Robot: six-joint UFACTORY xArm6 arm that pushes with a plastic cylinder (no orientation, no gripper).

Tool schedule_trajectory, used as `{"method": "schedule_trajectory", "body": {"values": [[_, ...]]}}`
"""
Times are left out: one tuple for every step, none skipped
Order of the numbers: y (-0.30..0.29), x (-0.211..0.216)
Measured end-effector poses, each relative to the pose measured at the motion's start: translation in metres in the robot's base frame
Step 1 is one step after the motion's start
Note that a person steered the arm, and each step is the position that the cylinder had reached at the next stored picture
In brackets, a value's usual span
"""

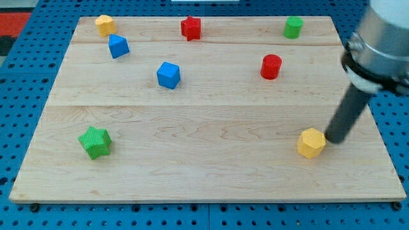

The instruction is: Put the yellow hexagon at the center left of the board

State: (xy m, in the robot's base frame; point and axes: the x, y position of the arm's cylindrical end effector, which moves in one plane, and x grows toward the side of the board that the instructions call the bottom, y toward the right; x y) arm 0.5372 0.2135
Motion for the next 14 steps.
{"method": "schedule_trajectory", "body": {"values": [[-0.009, 0.014], [-0.048, 0.002], [-0.064, -0.007], [-0.06, -0.03], [-0.119, -0.024], [-0.177, -0.025], [-0.18, -0.047], [-0.159, -0.057], [-0.151, -0.078], [-0.194, -0.085], [-0.257, -0.087], [-0.279, -0.101], [-0.297, -0.12], [-0.33, -0.135]]}}
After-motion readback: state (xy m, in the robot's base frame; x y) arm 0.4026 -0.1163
